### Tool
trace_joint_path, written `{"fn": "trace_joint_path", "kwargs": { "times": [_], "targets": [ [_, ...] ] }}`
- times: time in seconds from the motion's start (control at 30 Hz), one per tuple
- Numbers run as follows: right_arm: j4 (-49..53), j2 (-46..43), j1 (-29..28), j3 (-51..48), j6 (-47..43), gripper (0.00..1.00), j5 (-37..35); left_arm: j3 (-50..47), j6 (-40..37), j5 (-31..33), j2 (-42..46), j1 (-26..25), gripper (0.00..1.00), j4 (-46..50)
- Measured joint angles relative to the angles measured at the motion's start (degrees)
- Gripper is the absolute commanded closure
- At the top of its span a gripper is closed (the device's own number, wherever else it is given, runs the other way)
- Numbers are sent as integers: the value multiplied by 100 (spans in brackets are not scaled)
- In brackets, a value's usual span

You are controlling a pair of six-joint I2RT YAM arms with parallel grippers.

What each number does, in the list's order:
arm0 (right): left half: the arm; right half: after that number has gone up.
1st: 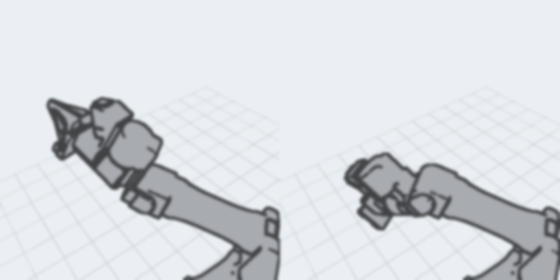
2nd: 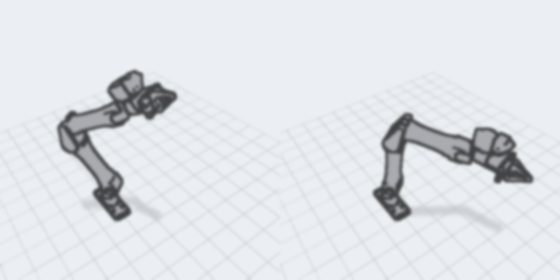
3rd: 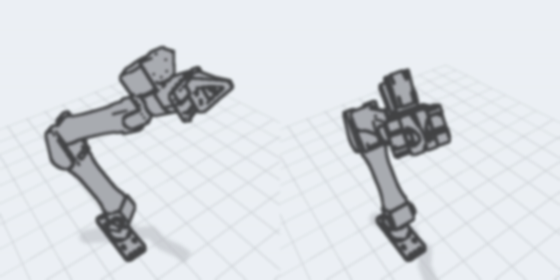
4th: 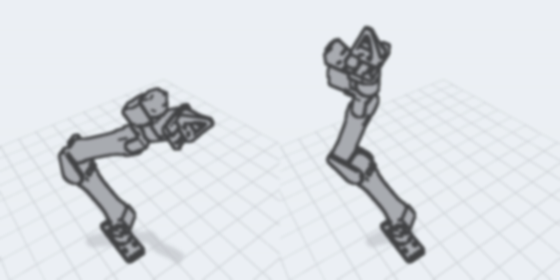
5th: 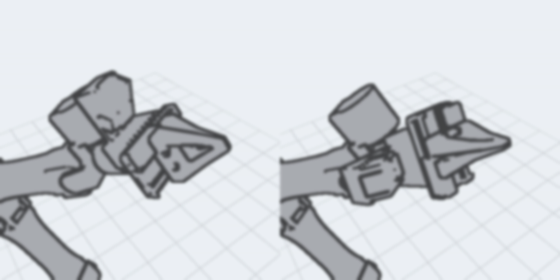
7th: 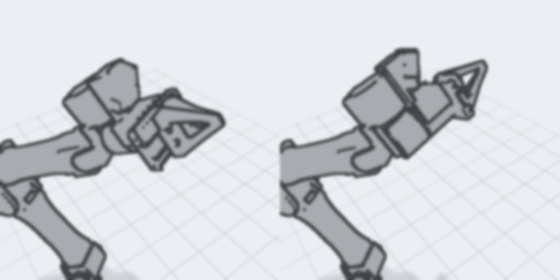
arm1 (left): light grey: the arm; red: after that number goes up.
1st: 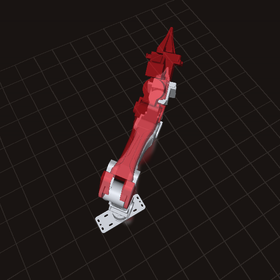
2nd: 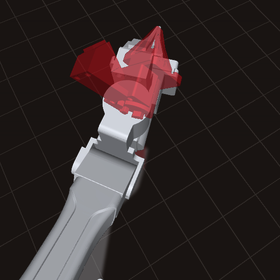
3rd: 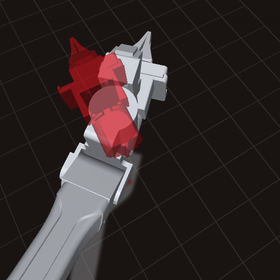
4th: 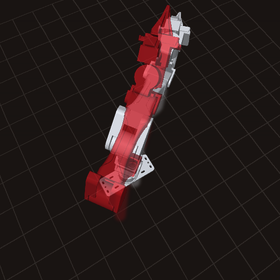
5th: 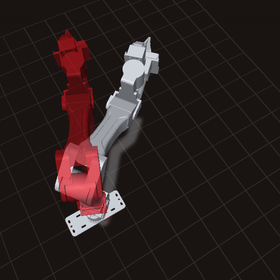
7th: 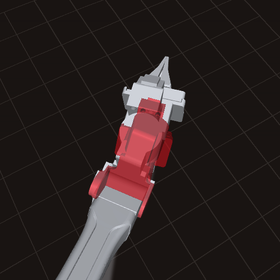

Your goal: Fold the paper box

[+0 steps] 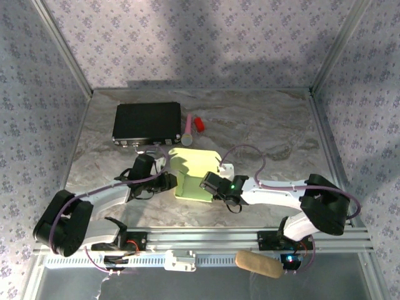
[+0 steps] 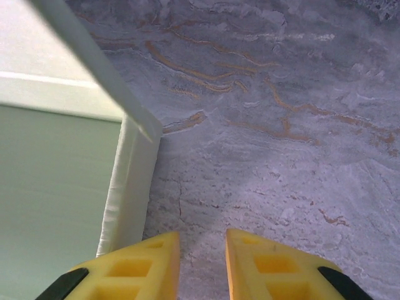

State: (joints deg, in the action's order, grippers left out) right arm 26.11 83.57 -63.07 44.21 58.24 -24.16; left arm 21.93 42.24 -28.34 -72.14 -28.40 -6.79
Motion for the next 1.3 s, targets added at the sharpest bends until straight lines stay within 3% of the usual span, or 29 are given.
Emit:
{"fn": "trace_joint_path", "kwargs": {
  "times": [0.23,0.4,0.53,0.67,0.83,1.3],
  "targets": [
    [9,17,33,0,0,75,0,-4,57,96,-39,-120,86,-136],
    [66,111,37,11,0,76,0,68,74,514,-7,-428,91,-68],
    [76,125,44,24,0,77,-2,190,74,1073,142,-730,93,282],
    [92,142,52,44,0,78,0,424,79,1718,306,-1106,100,955],
    [127,212,52,111,0,80,20,826,109,2461,289,-1578,100,1757],
    [393,334,-9,273,0,80,-11,2378,743,4444,-1045,-2717,100,3344]
  ]
}}
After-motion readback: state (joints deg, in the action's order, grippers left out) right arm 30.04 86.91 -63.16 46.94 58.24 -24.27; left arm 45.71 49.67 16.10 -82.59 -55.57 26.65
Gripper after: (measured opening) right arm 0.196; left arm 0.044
